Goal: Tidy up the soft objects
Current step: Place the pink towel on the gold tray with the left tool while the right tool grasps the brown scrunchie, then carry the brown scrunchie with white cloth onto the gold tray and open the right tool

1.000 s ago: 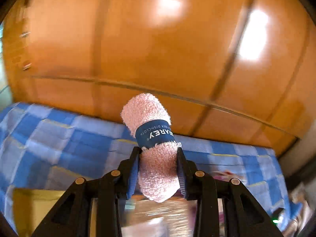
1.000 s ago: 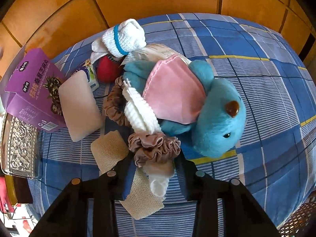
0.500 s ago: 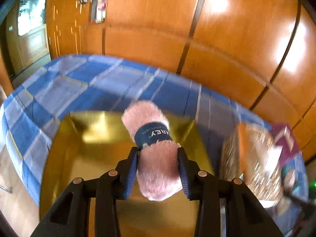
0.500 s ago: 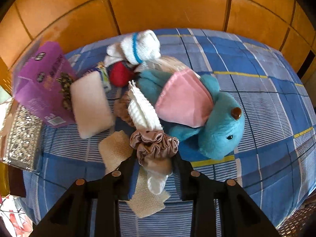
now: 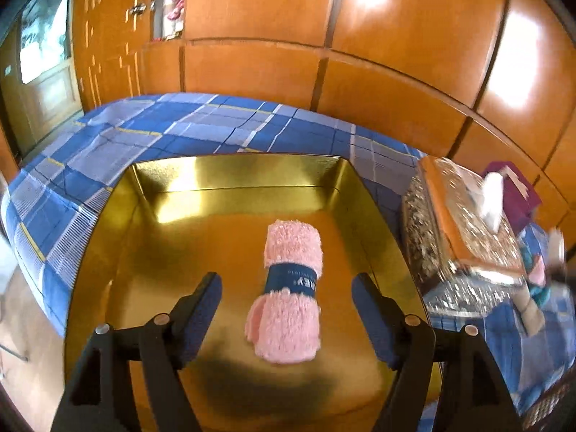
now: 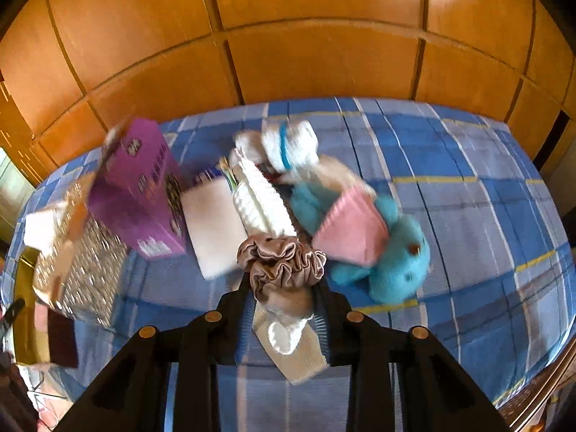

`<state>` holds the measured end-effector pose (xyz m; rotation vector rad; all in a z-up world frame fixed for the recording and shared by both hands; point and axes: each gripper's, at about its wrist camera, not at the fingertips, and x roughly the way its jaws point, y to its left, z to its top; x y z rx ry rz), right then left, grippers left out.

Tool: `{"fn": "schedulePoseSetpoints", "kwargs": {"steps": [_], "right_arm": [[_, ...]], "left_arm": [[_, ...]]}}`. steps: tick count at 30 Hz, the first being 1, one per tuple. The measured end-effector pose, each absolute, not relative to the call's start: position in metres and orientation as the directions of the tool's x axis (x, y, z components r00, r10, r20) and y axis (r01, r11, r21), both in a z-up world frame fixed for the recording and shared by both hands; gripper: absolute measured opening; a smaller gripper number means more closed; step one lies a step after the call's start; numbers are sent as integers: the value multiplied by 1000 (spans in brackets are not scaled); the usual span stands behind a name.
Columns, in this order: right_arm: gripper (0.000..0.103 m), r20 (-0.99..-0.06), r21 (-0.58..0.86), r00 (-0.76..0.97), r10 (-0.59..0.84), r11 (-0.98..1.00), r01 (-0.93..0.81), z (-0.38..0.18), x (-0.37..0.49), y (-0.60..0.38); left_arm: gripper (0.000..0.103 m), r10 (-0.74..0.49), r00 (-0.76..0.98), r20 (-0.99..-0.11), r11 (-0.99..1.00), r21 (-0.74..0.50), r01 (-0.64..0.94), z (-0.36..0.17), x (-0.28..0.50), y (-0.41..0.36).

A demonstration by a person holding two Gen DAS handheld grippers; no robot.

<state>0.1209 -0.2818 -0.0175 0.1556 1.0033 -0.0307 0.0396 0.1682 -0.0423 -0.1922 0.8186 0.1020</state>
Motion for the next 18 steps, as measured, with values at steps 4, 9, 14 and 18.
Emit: {"fn": "schedulePoseSetpoints", "kwargs": {"steps": [4, 9, 14, 18], "right_arm": [[29, -820, 84, 572, 23, 993, 81, 11, 151, -269], [29, -780, 70, 626, 27, 997, 44, 56, 197, -238], [29, -732, 35, 676, 86, 995, -89, 95, 225, -165], [29, -701, 22, 686, 194, 968, -251, 104, 214, -89]], "left_arm": [[76, 13, 697, -717, 988, -99, -120, -34, 22, 159], [76, -12, 707, -708, 989, -114, -98, -27, 5, 157], [76, -11, 722, -692, 986, -126, -106, -20, -7, 161], [76, 15, 731, -682, 985, -114, -127, -16, -15, 168]]}}
